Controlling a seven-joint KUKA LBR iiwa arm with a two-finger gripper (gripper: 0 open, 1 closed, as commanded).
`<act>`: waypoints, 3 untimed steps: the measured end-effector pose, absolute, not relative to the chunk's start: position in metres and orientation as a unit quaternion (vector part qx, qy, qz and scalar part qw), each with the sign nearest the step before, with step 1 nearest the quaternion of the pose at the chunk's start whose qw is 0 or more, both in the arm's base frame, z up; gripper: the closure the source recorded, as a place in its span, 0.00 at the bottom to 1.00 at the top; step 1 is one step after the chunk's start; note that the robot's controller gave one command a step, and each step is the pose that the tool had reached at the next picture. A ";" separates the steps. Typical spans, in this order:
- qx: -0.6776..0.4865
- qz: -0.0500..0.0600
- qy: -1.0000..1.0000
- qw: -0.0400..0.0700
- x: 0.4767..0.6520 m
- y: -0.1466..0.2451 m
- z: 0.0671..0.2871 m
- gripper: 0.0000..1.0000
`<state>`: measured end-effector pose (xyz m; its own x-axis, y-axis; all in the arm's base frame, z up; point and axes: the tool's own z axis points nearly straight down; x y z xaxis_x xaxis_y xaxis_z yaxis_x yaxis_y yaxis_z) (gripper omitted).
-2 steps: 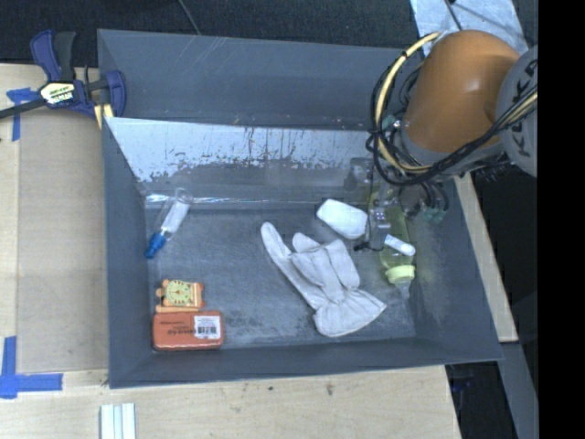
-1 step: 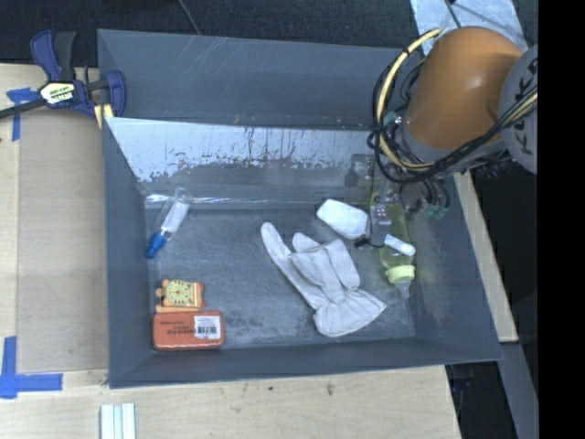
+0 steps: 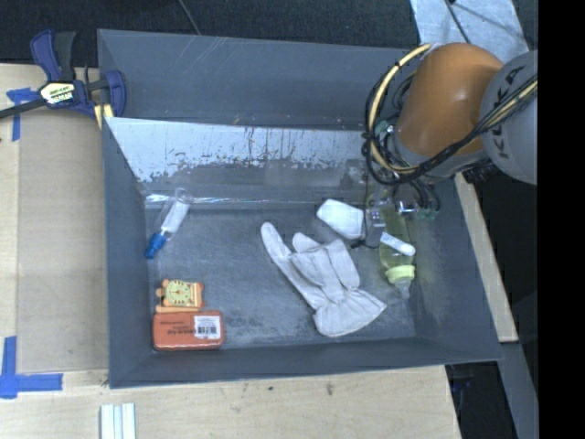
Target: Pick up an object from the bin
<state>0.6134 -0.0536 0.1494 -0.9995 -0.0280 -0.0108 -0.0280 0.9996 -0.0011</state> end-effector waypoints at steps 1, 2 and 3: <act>-0.079 0.000 0.997 -0.001 0.615 -0.040 0.115 0.00; -0.082 0.000 0.997 0.002 0.617 -0.037 0.112 0.00; -0.073 0.000 0.997 0.000 0.617 -0.035 0.084 0.00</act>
Offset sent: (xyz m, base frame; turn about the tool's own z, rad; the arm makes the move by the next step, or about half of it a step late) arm 0.0061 0.0215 -0.0772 -0.1274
